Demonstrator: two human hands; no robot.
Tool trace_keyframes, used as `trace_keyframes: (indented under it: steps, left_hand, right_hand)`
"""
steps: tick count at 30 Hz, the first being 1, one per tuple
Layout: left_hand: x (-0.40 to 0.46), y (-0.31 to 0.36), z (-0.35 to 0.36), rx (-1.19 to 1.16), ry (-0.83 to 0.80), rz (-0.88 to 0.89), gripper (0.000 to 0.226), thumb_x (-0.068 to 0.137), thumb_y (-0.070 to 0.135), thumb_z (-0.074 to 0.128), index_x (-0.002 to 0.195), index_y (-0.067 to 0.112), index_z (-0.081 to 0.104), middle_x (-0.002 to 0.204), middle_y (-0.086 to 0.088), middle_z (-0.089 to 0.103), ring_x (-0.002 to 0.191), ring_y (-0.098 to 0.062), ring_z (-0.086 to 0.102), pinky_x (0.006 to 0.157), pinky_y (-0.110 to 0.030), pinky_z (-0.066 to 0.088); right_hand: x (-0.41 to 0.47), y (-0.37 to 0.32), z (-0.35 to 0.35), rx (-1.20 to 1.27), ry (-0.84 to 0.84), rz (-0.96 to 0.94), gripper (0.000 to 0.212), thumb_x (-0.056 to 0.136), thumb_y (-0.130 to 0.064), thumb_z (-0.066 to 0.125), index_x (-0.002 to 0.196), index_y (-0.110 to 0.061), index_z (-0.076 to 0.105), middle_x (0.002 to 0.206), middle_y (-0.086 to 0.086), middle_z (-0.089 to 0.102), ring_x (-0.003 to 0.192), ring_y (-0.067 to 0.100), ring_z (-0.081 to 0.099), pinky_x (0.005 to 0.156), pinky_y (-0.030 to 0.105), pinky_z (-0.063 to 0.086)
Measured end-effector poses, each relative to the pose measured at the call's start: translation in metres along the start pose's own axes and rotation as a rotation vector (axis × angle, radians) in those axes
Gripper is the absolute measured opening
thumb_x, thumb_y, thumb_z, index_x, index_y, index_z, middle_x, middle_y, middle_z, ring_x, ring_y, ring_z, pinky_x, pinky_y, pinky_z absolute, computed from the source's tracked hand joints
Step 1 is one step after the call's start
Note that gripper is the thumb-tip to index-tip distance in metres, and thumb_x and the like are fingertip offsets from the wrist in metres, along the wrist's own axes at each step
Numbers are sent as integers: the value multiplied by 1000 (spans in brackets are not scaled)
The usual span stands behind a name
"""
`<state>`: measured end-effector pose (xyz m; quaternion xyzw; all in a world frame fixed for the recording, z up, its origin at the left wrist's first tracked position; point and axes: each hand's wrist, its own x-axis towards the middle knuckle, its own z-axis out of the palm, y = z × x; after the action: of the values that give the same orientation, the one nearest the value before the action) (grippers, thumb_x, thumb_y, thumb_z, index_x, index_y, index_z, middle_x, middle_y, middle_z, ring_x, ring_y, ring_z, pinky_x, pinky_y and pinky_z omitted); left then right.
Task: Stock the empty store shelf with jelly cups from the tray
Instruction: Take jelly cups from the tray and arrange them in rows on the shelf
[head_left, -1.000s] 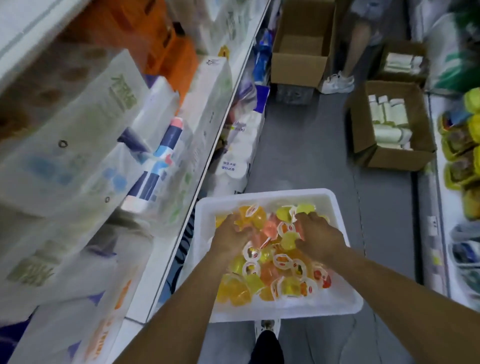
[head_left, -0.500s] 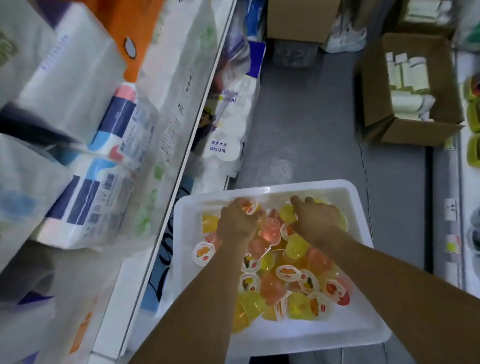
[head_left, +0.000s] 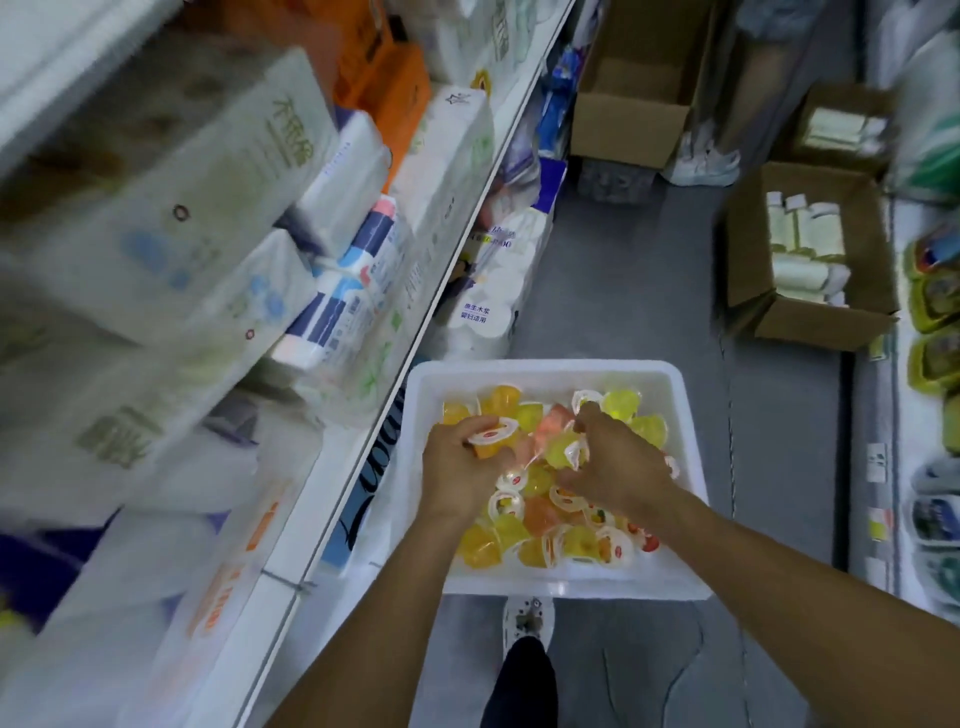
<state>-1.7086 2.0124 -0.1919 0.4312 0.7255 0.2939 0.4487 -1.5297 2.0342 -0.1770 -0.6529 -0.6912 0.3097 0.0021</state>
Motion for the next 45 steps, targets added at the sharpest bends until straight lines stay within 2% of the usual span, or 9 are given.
trace_keyframes:
  steps: [2, 6, 11, 17, 22, 25, 29, 40, 45]
  left_hand:
    - [-34, 3, -17, -38, 27, -2, 33, 75, 16, 79, 106, 23, 73, 101, 12, 61, 83, -6, 62, 79, -34, 57]
    - [-114, 7, -52, -116, 169, 9, 29, 77, 10, 77, 102, 24, 72, 95, 5, 67, 68, 3, 58, 61, -4, 44]
    - [-229, 7, -104, -180, 332, 64, 32, 75, 8, 77, 102, 24, 71, 99, 4, 70, 77, 0, 62, 70, -11, 49]
    - [-339, 0, -177, -202, 544, 117, 34, 69, 20, 80, 98, 35, 71, 104, 1, 71, 91, -11, 67, 85, -29, 56]
    - [-421, -8, -236, -184, 685, 142, 32, 75, 19, 79, 104, 29, 70, 101, 7, 69, 85, -3, 65, 65, -11, 50]
    - [-466, -17, -270, -164, 790, 160, 30, 74, 22, 79, 100, 34, 69, 101, 10, 68, 86, -5, 65, 71, -16, 52]
    - [-523, -35, -320, -173, 908, 171, 30, 71, 22, 79, 95, 37, 70, 99, 8, 69, 87, -7, 66, 77, -29, 57]
    - [-677, -113, -458, -64, 1200, 100, 30, 75, 22, 80, 104, 27, 71, 79, 14, 62, 61, 1, 50, 56, -9, 39]
    - [-721, -143, -496, 0, 1298, 70, 31, 76, 24, 80, 104, 31, 70, 91, 15, 61, 62, 4, 50, 59, -12, 40]
  right_hand:
    - [-32, -17, -9, 44, -1, -53, 56, 73, -37, 75, 118, -21, 45, 99, -3, 61, 80, 16, 60, 68, 32, 51]
    - [-102, -48, -25, 101, -7, -206, 53, 76, -29, 74, 123, -21, 50, 116, 2, 58, 98, 19, 56, 83, 32, 48]
    - [-187, -93, -41, 95, -40, -406, 59, 81, -33, 69, 136, -24, 48, 131, 0, 55, 116, 18, 53, 80, 20, 34]
    - [-275, -171, -39, 189, -91, -578, 50, 74, -42, 68, 113, -26, 41, 95, -6, 59, 82, 13, 59, 70, 33, 49]
    - [-340, -242, -31, 143, -130, -774, 42, 73, -38, 71, 109, -29, 50, 95, -11, 61, 84, 10, 60, 75, 34, 52]
    - [-376, -284, -21, 137, -146, -906, 42, 74, -39, 73, 111, -29, 54, 91, -15, 61, 82, 4, 59, 76, 32, 53]
    - [-422, -343, 1, 147, -175, -1012, 43, 73, -44, 74, 111, -30, 59, 95, -15, 65, 85, 2, 61, 79, 29, 53]
    - [-546, -502, 110, 104, -263, -1284, 49, 79, -35, 70, 125, -24, 58, 118, -3, 59, 102, 15, 58, 89, 35, 50]
    - [-579, -552, 164, -40, -237, -1346, 52, 81, -36, 69, 129, -22, 53, 120, 1, 56, 107, 19, 55, 89, 31, 45]
